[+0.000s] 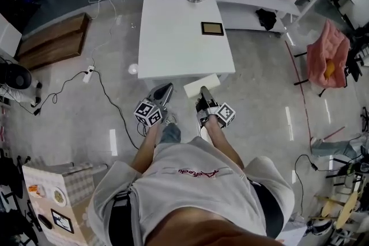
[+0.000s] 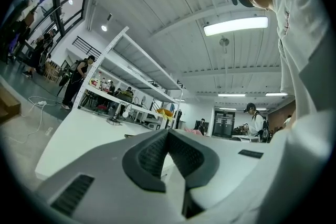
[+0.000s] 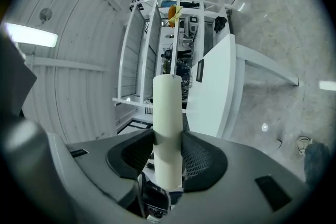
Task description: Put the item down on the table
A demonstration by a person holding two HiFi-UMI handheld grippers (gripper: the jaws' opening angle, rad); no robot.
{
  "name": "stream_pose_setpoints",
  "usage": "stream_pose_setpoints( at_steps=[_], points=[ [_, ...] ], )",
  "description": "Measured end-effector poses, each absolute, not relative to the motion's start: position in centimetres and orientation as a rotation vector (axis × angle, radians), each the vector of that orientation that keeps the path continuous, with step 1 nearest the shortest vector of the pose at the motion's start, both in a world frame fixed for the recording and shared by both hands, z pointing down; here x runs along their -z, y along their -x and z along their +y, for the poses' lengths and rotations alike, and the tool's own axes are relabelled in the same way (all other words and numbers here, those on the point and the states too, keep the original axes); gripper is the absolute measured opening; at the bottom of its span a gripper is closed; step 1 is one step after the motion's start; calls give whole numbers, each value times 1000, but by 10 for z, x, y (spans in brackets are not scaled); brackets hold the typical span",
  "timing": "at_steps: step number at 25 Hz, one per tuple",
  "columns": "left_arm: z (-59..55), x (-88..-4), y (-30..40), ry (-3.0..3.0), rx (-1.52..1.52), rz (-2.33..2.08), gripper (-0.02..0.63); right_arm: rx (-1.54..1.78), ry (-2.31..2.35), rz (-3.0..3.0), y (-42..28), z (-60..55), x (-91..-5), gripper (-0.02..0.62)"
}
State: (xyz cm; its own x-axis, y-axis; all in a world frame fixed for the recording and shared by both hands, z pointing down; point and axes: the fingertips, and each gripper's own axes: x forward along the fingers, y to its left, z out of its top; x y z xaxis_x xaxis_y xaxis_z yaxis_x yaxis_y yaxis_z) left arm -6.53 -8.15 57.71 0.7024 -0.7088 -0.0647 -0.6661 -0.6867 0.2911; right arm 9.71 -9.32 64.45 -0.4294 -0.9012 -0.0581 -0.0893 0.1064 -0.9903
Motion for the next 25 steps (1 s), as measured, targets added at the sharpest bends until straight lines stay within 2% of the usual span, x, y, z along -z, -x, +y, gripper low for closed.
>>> stream_pose_setpoints(
  at_steps=[25],
  points=[
    [-259,-567,105,-2682,254,-1028,14,1364,1037,1587,-68,-264,-638,195]
  ],
)
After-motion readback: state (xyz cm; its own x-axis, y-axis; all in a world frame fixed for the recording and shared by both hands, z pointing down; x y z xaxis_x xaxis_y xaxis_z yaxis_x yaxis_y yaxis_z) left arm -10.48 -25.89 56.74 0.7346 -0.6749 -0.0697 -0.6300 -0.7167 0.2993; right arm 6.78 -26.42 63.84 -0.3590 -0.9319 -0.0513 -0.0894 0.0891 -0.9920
